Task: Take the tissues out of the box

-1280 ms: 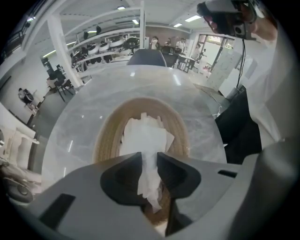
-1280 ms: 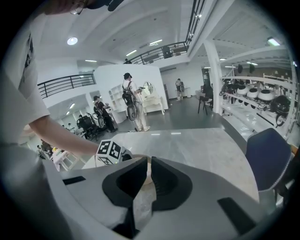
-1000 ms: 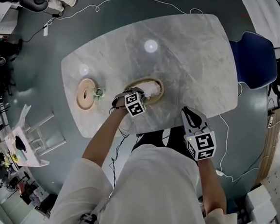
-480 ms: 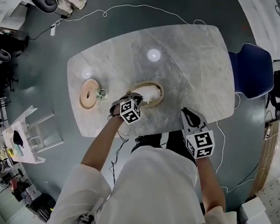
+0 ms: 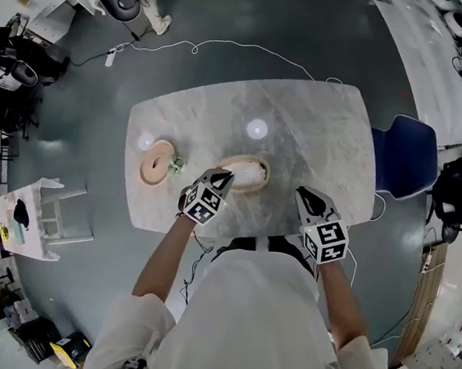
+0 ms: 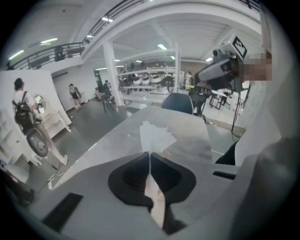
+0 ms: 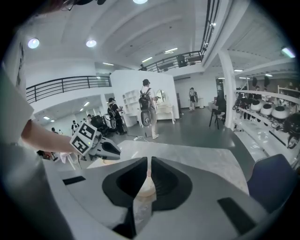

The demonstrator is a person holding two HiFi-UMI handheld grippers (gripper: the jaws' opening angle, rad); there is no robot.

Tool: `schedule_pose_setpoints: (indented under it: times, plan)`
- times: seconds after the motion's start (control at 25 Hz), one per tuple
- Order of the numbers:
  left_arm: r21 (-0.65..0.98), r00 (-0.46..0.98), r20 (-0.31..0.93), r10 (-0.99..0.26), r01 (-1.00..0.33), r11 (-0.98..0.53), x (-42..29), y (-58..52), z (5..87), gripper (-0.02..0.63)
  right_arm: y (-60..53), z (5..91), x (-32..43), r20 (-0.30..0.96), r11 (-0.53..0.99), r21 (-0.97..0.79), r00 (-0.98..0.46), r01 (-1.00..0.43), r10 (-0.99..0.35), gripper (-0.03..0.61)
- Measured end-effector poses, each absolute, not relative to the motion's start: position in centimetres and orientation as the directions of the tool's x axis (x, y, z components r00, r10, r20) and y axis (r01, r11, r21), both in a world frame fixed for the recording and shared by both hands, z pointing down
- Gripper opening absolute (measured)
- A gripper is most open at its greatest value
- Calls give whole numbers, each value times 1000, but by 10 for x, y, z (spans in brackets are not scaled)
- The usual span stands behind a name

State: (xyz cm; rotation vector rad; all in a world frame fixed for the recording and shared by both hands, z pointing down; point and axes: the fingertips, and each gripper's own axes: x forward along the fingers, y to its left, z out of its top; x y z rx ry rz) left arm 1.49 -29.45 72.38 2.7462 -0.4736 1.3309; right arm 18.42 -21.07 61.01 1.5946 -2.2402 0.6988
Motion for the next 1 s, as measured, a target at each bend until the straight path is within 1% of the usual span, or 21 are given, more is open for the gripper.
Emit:
schedule_pose_setpoints:
  times: [0.16, 0.4, 0.6, 0.76, 1.0]
  plan:
    - [-63, 655, 669, -351, -420, -905, 7, -295, 666, 15, -215, 587, 186, 478, 310, -180, -359, -933, -802, 48]
    - [-68, 703, 505, -501, -546, -835, -6, -294, 585, 17, -226, 553, 192, 431, 365, -137, -387, -921, -815, 48]
    - [-32, 700, 405, -588, -632, -774, -25, -286, 529, 15, -228, 515, 189, 388, 422, -110, -430, -900, -815, 48]
    - [9, 686, 363, -631, -679, -734, -46, -280, 506, 17, -228, 489, 182, 347, 459, -89, -459, -884, -818, 48]
    - [48, 645, 268, -716, -751, -658, -86, -274, 471, 15, -229, 455, 168, 283, 484, -63, -481, -873, -830, 48]
